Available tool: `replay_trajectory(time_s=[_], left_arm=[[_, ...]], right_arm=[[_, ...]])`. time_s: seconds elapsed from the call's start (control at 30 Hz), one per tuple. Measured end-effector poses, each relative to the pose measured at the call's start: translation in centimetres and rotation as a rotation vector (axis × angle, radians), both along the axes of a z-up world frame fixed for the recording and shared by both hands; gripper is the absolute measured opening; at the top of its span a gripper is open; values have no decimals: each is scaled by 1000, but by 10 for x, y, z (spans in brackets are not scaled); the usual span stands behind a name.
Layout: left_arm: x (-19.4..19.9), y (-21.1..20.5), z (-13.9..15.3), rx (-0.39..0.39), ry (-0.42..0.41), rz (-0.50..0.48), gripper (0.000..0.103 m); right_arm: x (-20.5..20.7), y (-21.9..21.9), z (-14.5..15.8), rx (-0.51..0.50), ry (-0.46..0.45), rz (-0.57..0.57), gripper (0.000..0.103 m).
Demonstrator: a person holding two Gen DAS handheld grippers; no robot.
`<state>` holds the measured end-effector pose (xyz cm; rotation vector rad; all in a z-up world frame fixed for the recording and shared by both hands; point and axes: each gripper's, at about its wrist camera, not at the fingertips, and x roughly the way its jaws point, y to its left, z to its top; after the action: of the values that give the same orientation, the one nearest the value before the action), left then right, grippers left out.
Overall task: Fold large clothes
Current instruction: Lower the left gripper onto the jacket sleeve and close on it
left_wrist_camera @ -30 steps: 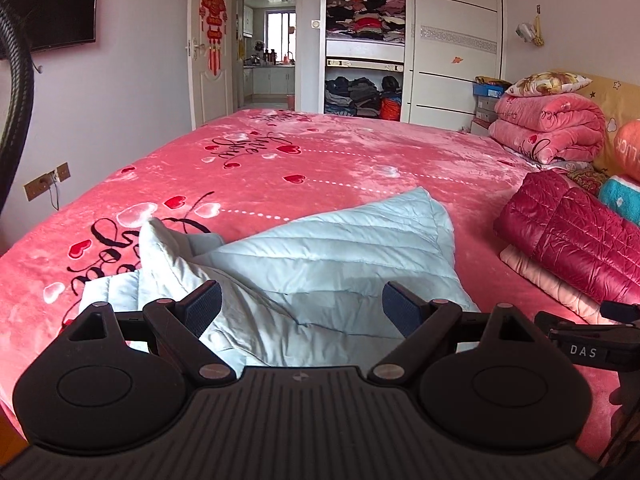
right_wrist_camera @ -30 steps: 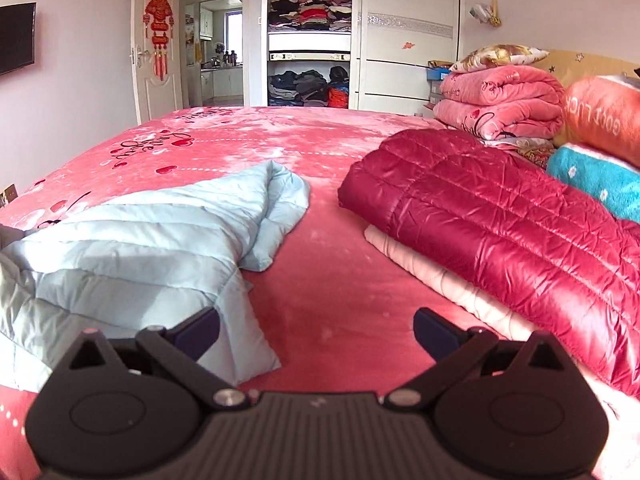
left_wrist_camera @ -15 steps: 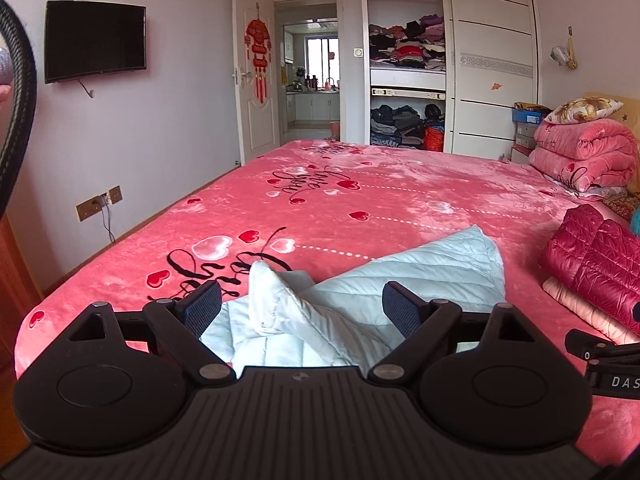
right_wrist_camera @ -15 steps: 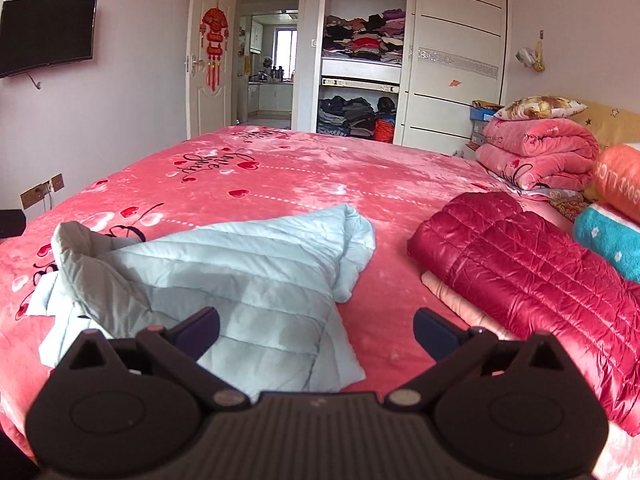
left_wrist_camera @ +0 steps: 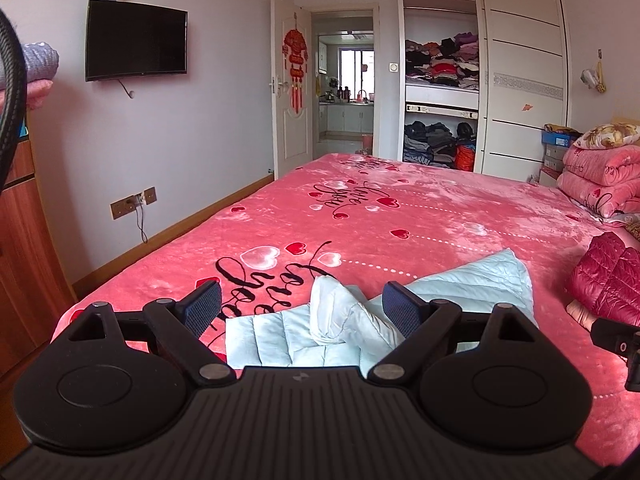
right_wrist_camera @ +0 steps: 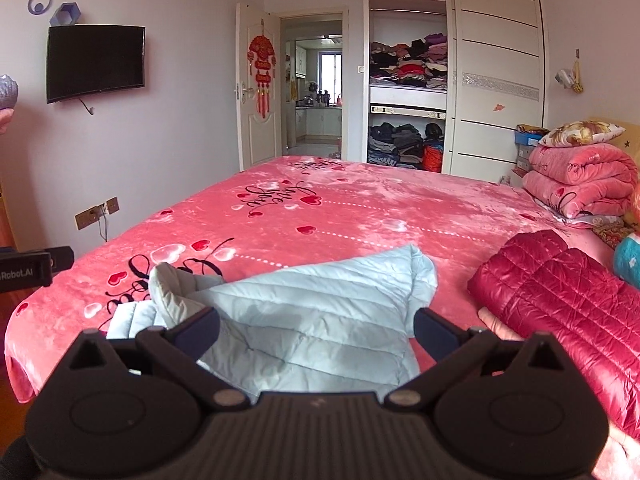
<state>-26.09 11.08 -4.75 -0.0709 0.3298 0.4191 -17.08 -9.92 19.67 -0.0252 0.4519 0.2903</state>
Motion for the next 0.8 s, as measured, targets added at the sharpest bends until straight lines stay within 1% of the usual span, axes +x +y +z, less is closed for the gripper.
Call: replay_trajectory(time_s=[0.1, 0.17, 0.2, 0.27, 0.37, 0.43, 0.53, 0.57, 0.67, 0.7, 0.8], left_arm=[[-28, 5, -6, -3, -9, 9, 103], [-39, 10, -6, -3, -14, 12, 103], [-43, 10, -6, -4, -16, 12, 103], [-37, 7, 2, -8, -18, 9, 103], [-48, 7, 1, -7, -22, 7, 103], [-40, -2, 5, -6, -19, 3, 103], [-42, -9, 9, -1, -17, -8, 103], [-35, -11, 12, 0, -14, -12, 103], [-48, -14, 7, 1, -7, -23, 103], [-29, -14, 9, -3, -3, -30, 103], [-16, -18, 18, -7, 11, -52, 103]], right_arm=[[-8, 6, 9, -1, -24, 24, 102], [-13, 9, 15, -1, -37, 34, 102], [-15, 10, 18, 0, -42, 40, 102], [-19, 12, 22, 3, -53, 50, 102], [-23, 16, 27, 1, -65, 63, 102], [-24, 18, 29, 0, -69, 70, 102], [-25, 19, 27, -5, -68, 70, 102], [-25, 19, 26, -5, -67, 69, 102], [-25, 17, 23, -4, -63, 65, 102], [-25, 16, 21, -3, -63, 62, 102], [-25, 11, 16, 1, -69, 42, 102]])
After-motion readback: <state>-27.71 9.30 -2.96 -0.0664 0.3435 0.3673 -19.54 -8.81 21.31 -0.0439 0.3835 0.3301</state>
